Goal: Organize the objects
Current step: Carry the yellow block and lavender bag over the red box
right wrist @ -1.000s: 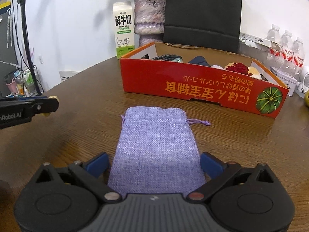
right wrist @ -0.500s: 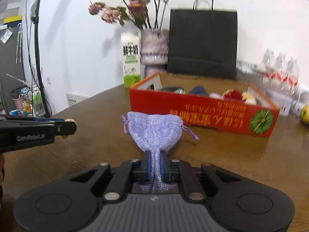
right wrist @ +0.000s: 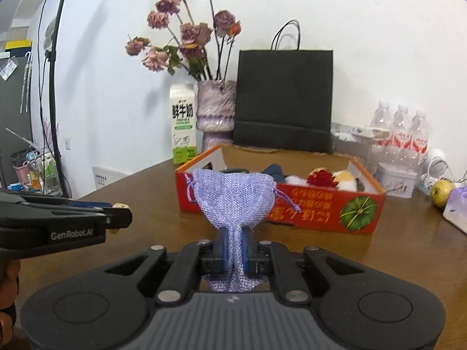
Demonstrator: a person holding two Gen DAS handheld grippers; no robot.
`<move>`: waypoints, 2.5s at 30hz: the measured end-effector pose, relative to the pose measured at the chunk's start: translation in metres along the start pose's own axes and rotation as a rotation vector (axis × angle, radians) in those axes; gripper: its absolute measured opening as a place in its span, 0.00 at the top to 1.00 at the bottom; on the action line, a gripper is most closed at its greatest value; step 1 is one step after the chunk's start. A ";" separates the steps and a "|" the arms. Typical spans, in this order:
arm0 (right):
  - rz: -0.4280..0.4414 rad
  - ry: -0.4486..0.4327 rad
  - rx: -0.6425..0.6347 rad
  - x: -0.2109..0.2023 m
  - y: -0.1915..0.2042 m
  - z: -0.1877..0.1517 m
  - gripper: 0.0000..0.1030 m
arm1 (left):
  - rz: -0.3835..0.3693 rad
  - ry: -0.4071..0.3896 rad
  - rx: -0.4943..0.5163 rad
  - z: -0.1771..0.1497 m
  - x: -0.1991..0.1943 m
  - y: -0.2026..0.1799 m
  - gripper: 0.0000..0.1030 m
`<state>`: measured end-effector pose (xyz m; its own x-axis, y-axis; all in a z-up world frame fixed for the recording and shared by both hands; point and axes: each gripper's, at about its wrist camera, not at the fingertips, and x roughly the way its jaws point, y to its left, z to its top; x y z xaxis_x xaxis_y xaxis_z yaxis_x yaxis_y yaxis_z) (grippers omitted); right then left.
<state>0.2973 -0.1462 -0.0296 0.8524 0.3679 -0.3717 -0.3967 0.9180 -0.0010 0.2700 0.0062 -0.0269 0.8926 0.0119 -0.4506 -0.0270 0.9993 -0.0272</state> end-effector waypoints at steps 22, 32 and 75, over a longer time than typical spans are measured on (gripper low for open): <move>-0.062 -0.089 -0.025 0.019 -0.054 0.047 0.92 | 0.025 -0.069 -0.030 0.059 0.046 -0.054 0.79; -0.063 -0.104 0.000 0.062 -0.073 0.065 0.92 | 0.034 -0.087 -0.064 0.084 0.088 -0.062 0.79; -0.079 0.012 0.022 0.187 -0.131 0.087 0.83 | 0.088 -0.051 -0.033 0.128 0.214 -0.049 0.79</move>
<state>0.5389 -0.1849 -0.0182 0.8764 0.2926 -0.3826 -0.3206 0.9472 -0.0100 0.5200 -0.0357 -0.0078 0.9078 0.1018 -0.4069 -0.1200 0.9926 -0.0194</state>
